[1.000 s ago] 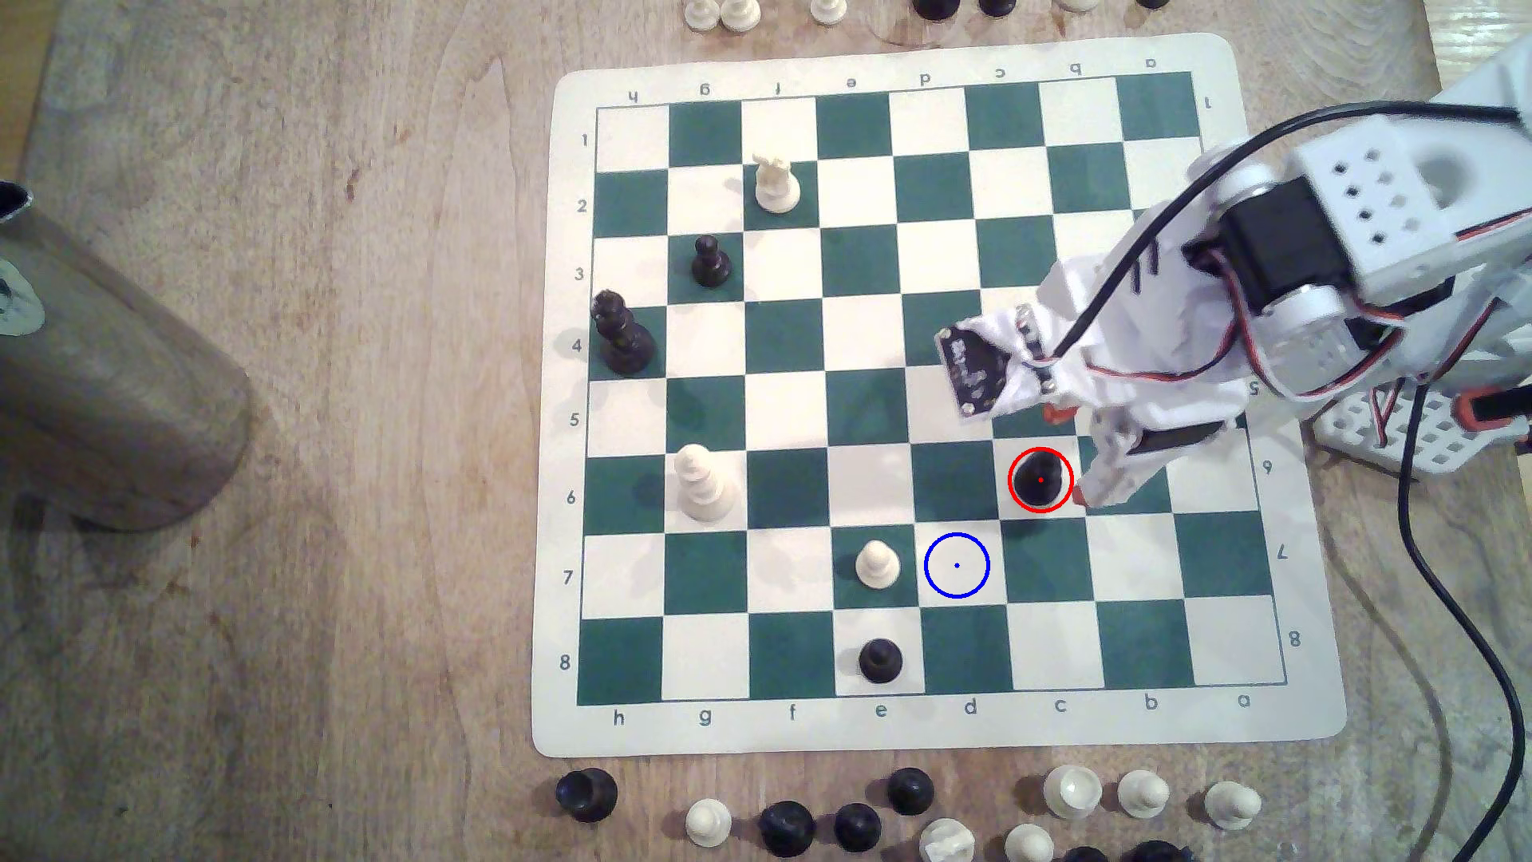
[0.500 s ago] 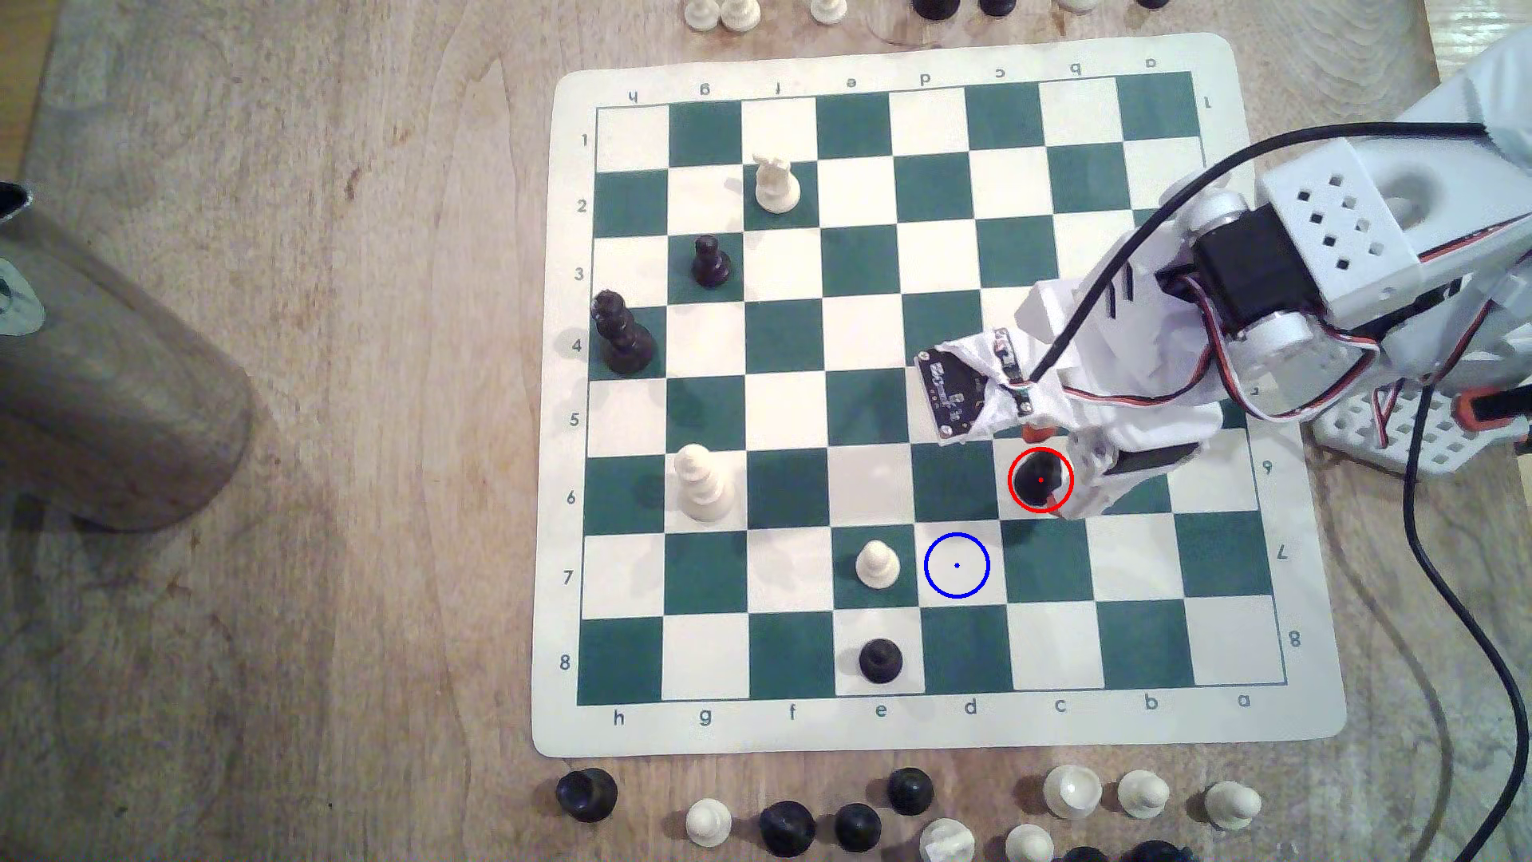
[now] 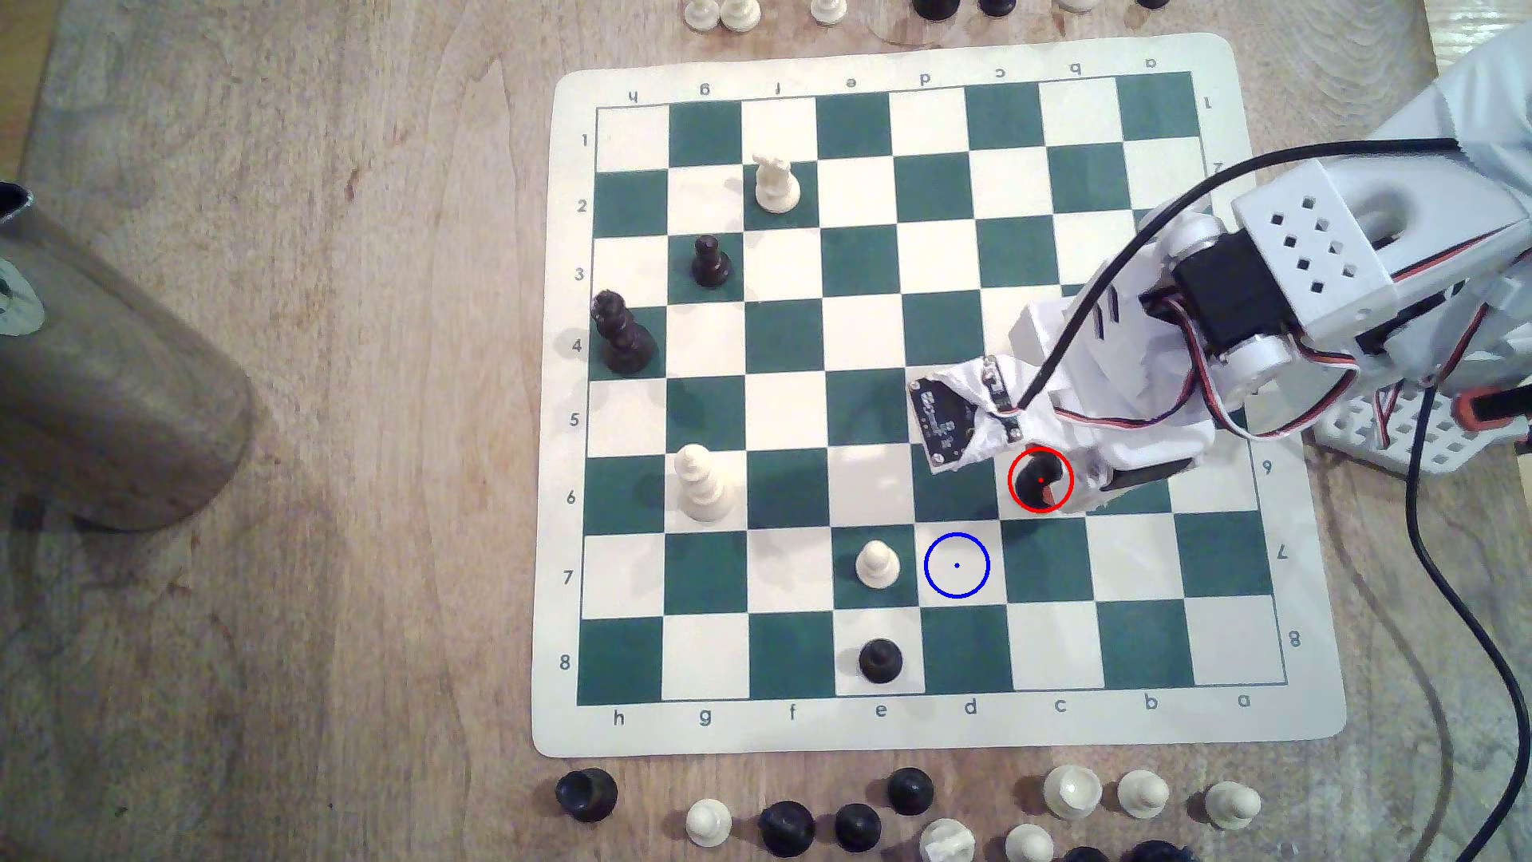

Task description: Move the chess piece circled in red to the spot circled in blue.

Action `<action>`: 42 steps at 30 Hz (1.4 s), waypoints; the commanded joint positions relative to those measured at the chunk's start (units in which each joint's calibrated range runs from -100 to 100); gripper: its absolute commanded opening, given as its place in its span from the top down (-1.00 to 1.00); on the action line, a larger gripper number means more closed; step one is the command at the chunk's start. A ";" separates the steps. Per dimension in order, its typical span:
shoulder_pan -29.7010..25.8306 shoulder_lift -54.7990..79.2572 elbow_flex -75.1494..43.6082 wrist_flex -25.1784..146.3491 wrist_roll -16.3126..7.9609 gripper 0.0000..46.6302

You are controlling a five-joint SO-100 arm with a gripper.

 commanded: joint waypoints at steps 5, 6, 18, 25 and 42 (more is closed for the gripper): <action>-0.46 -2.49 -2.38 0.94 -0.44 0.99; -0.46 -3.08 -2.74 1.68 -0.44 0.99; -1.09 -2.40 -18.52 8.80 -2.05 0.99; -3.90 8.12 -26.04 6.02 -2.93 0.99; -5.00 24.76 -32.12 0.12 -3.47 0.99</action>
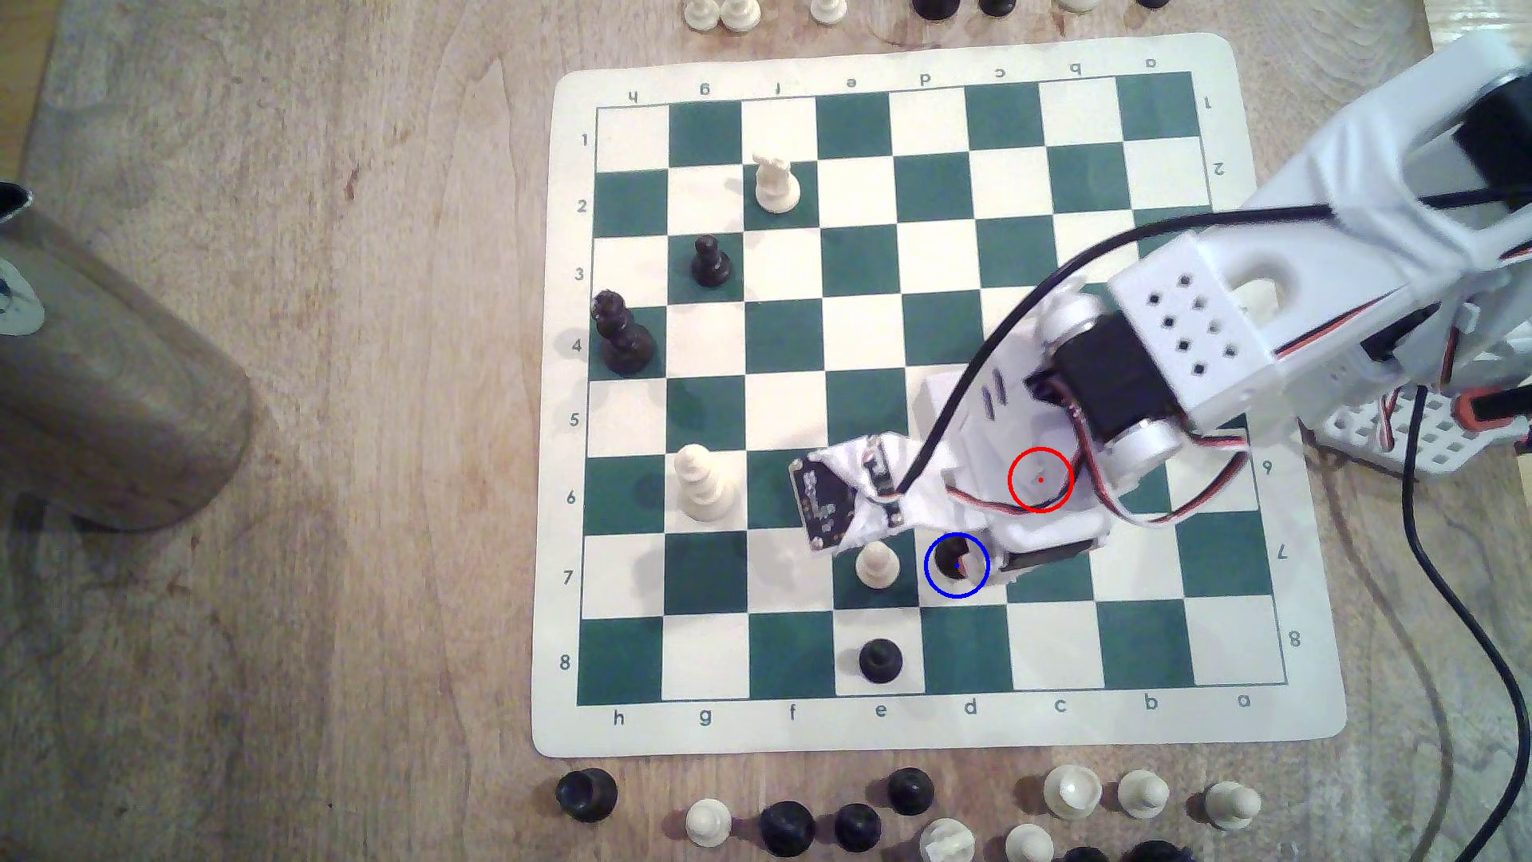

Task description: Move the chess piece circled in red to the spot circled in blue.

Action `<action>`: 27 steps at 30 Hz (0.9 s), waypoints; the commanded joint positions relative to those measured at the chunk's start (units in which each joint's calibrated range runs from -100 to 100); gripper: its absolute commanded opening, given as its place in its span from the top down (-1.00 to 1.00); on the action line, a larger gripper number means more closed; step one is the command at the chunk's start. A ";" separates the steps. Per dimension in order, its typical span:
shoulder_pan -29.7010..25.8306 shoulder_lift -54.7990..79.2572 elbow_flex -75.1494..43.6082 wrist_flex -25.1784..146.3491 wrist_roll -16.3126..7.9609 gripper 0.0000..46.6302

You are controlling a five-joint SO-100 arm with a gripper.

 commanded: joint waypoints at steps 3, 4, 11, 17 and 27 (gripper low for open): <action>-0.80 1.48 -5.82 -0.99 -0.29 0.99; -0.80 1.57 -5.82 -0.99 -0.29 0.99; -0.65 2.50 -5.82 -0.99 -0.24 0.99; -0.49 3.69 -6.00 -1.08 -0.10 0.56; -0.18 1.82 -3.83 -0.83 -0.20 -0.09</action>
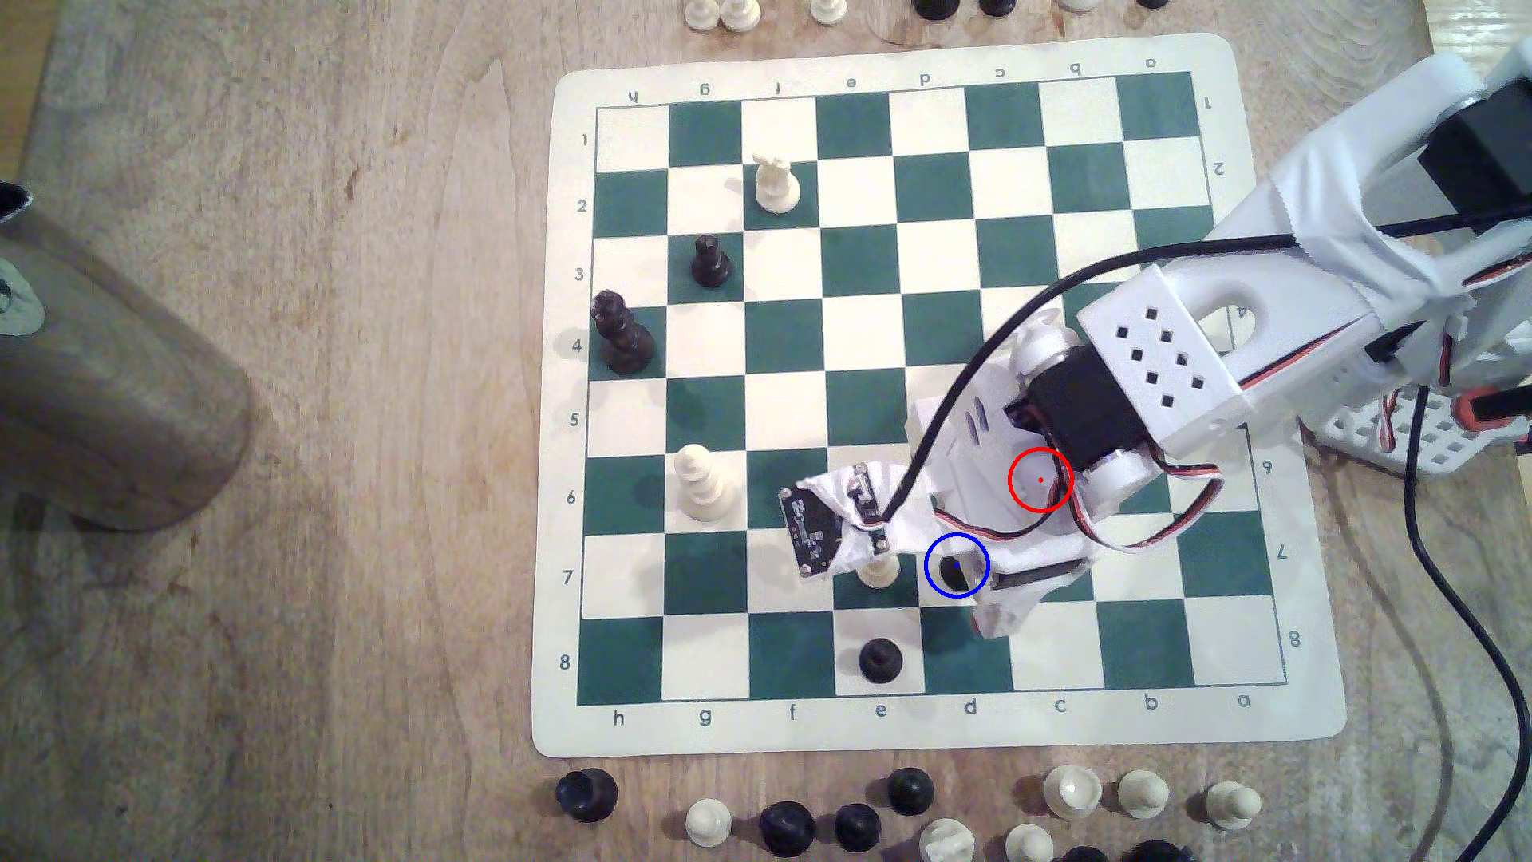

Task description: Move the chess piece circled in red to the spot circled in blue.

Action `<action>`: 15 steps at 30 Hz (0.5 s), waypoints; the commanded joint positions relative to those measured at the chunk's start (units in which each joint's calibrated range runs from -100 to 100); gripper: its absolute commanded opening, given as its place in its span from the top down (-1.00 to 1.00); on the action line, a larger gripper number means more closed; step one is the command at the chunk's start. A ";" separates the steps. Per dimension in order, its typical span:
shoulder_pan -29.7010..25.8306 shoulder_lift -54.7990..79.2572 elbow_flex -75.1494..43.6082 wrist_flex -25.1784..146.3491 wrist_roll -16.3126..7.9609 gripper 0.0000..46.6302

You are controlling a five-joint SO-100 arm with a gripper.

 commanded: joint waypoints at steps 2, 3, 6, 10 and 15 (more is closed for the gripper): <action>0.64 -5.08 0.25 0.14 0.15 -0.15; 0.72 -5.84 0.79 0.63 0.20 -0.16; 0.72 -8.22 2.51 2.27 0.24 -0.16; 0.72 -13.82 5.33 5.46 0.34 -0.17; 1.58 -20.78 9.40 7.67 0.10 -0.21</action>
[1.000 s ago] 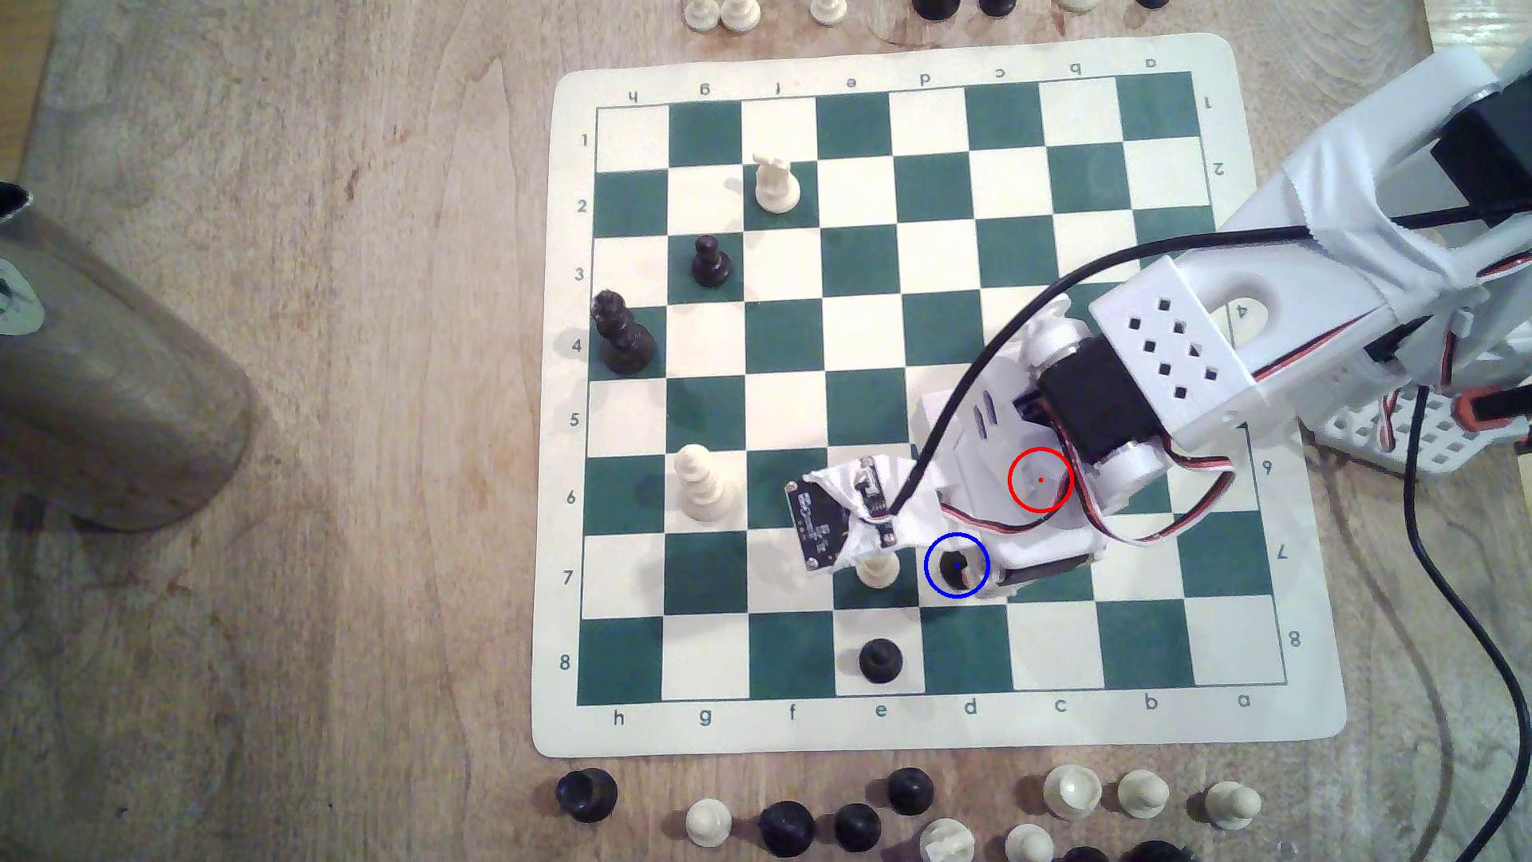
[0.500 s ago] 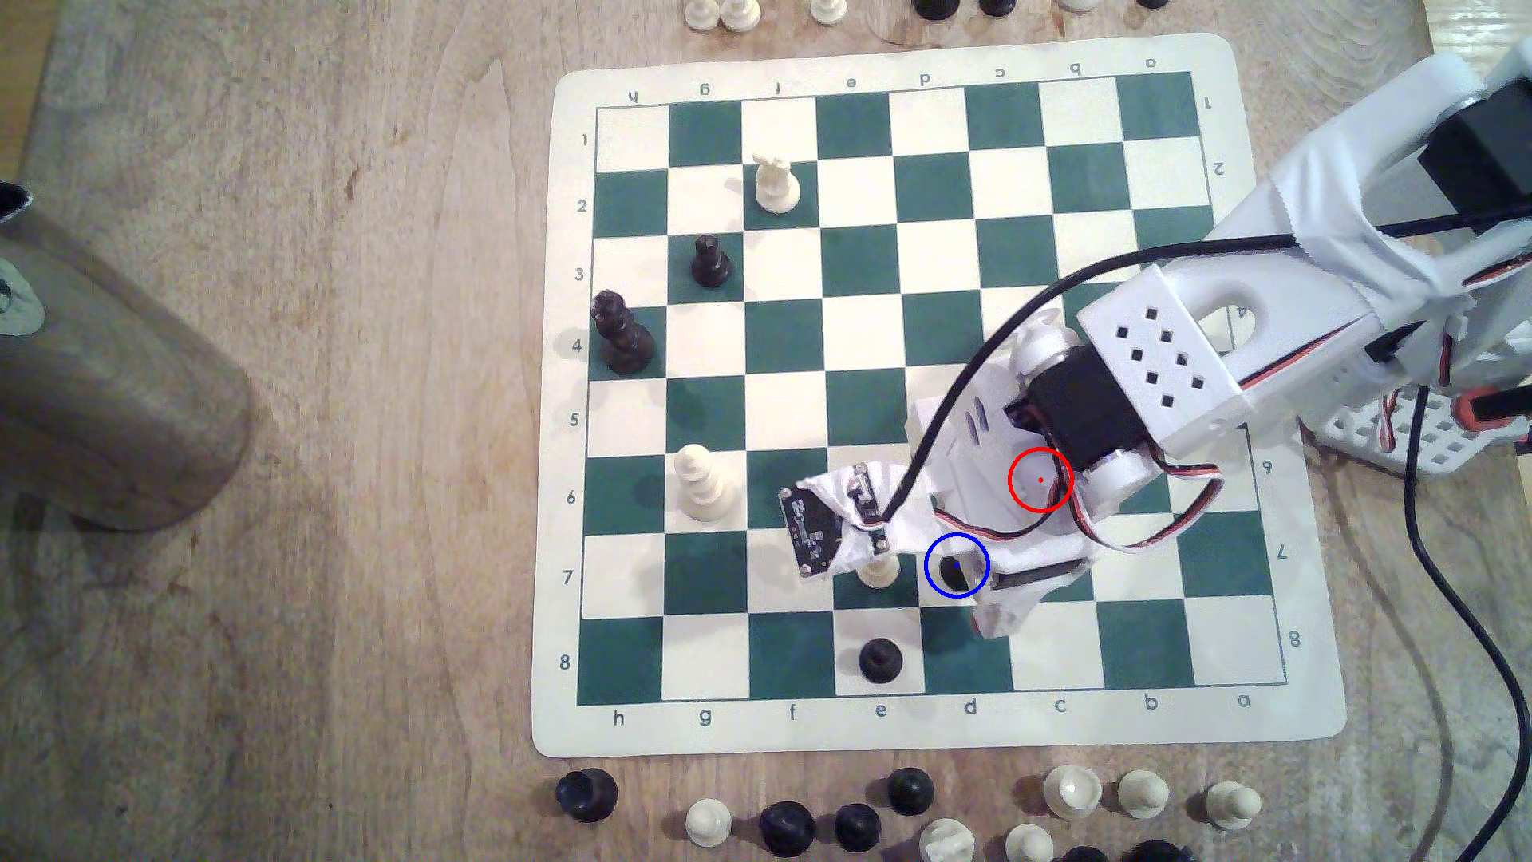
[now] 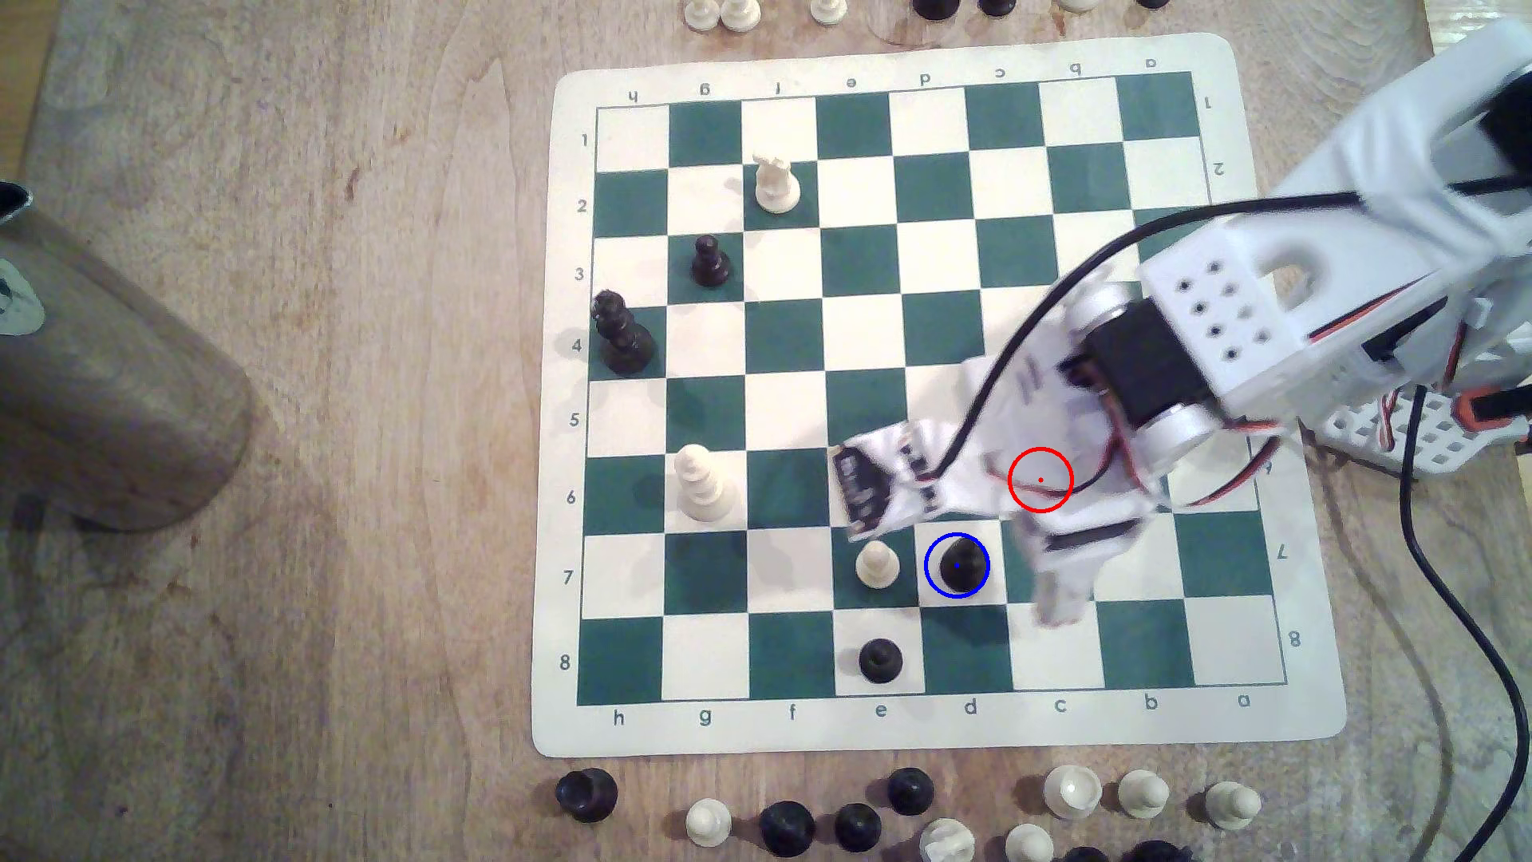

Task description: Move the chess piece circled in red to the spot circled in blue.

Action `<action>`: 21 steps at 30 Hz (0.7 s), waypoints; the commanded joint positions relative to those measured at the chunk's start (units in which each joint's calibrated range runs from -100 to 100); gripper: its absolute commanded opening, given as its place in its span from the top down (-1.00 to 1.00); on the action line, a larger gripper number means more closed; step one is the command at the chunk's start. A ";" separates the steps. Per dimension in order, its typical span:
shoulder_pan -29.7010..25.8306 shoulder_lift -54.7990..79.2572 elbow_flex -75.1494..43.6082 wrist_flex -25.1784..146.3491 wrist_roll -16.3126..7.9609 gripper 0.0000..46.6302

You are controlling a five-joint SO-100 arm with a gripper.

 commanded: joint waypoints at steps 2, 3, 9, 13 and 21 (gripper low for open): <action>1.63 -12.72 3.90 0.82 -0.05 -0.26; 1.94 -14.24 4.72 1.23 -0.05 -0.27; 3.11 -26.89 12.33 5.16 -0.10 -0.24; 5.15 -37.33 18.14 4.75 -0.34 -0.20; 14.14 -51.26 31.92 -7.78 0.24 -0.12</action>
